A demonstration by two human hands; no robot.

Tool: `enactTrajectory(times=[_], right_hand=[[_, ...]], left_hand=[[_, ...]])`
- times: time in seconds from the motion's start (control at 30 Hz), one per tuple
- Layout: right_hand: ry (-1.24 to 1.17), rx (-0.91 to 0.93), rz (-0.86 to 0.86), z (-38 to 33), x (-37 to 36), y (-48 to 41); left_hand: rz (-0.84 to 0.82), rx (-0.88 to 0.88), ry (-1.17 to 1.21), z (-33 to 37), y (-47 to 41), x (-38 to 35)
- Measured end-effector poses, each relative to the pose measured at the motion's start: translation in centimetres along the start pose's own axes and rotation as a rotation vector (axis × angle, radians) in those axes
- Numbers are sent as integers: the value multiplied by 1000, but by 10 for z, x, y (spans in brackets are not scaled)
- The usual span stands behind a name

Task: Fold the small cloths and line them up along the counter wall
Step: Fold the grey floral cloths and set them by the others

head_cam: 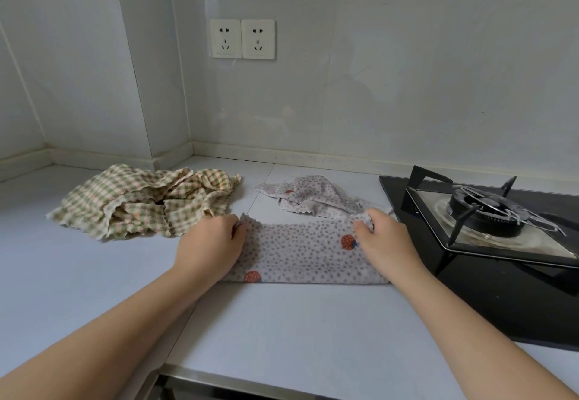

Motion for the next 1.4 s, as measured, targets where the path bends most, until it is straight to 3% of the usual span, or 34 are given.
enactTrajectory(times=[0.27, 0.5, 1.4], right_hand=[[308, -10, 31, -4, -5, 1], [515, -9, -23, -5, -6, 2], [544, 4, 72, -1, -8, -1]], left_hand=[[9, -31, -233, 5, -6, -10], [17, -51, -252, 6, -4, -11], [13, 21, -282, 7, 1, -5]])
Point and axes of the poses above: each hand's wrist, its own y-axis away from the middle knuckle, its own x-axis out of the back of the hand, z = x × y, the point moved 4 cm from there along -y, towards the middle knuckle, and after that the axes turned 3 degrees about x, right-handed, at the moved point
